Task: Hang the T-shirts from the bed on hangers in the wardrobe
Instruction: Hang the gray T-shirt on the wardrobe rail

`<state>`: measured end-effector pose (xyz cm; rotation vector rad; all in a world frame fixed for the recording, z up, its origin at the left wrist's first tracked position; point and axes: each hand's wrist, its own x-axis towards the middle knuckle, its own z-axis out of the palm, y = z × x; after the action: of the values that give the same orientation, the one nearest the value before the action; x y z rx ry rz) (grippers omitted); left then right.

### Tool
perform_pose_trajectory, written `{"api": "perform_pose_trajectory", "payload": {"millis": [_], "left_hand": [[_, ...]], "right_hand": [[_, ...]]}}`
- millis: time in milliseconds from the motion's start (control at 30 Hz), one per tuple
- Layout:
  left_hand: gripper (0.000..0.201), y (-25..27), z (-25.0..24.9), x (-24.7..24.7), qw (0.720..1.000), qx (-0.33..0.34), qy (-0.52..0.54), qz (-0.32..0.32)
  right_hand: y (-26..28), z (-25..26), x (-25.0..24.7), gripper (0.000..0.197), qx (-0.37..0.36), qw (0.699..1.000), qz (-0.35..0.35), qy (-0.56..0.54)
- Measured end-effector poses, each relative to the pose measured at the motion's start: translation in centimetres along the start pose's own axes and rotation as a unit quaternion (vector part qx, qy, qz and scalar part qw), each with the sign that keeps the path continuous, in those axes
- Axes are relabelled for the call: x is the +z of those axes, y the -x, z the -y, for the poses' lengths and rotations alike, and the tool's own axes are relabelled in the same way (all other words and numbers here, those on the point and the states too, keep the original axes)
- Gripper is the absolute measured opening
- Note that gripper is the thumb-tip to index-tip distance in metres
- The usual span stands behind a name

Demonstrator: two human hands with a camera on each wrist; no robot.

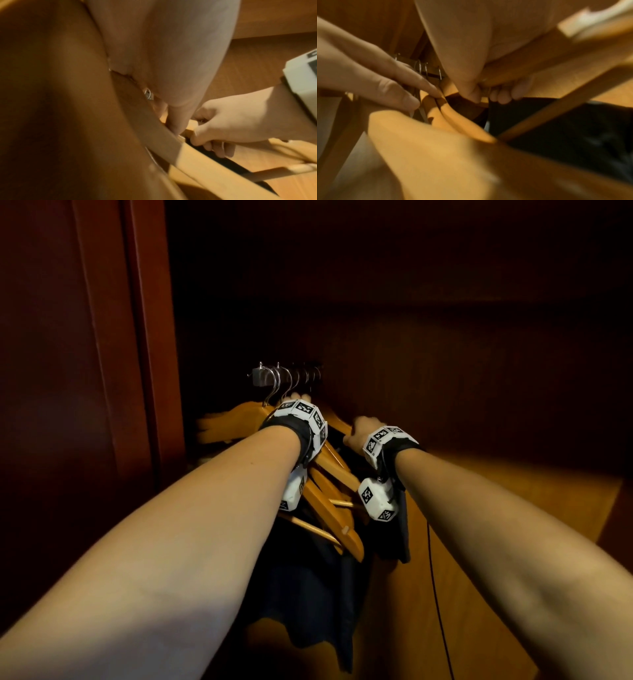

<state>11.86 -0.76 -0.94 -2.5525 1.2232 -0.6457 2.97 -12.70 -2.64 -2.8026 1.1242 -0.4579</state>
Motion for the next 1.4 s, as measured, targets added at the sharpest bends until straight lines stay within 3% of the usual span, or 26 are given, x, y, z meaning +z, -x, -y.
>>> {"api": "perform_pose_trajectory", "payload": {"millis": [400, 533, 667, 867, 1100, 1233, 1400], "left_hand": [[0.050, -0.3, 0.0, 0.3, 0.999, -0.021, 0.049, 0.005], [0.040, 0.4, -0.1, -0.7, 0.999, 0.019, 0.035, 0.021], [0.047, 0.2, -0.5, -0.7, 0.999, 0.015, 0.039, 0.025], [0.054, 0.7, -1.9, -1.0, 0.989, -0.022, 0.138, -0.047], [0.039, 2.5, -3.7, -3.4, 0.947, -0.005, 0.313, -0.078], [0.028, 4.9, -5.4, -4.6, 0.902, -0.007, 0.408, -0.139], [0.025, 7.8, -7.8, -6.1, 0.827, -0.064, 0.539, -0.147]], "right_hand": [[2.1, -1.2, -3.0, 0.026, -0.001, 0.998, -0.048, 0.040], [2.6, -1.3, -3.7, 0.030, 0.010, 0.998, -0.052, 0.020], [2.8, -2.0, -4.3, 0.030, 0.037, 0.997, -0.063, -0.010], [4.9, -3.7, -4.9, 0.034, 0.060, 0.993, -0.105, 0.012], [8.4, -5.9, -6.1, 0.033, 0.061, 0.981, -0.181, 0.023], [11.1, -7.2, -6.8, 0.033, 0.042, 0.979, -0.200, 0.026], [15.1, -9.0, -7.4, 0.032, 0.040, 0.974, -0.220, 0.033]]}}
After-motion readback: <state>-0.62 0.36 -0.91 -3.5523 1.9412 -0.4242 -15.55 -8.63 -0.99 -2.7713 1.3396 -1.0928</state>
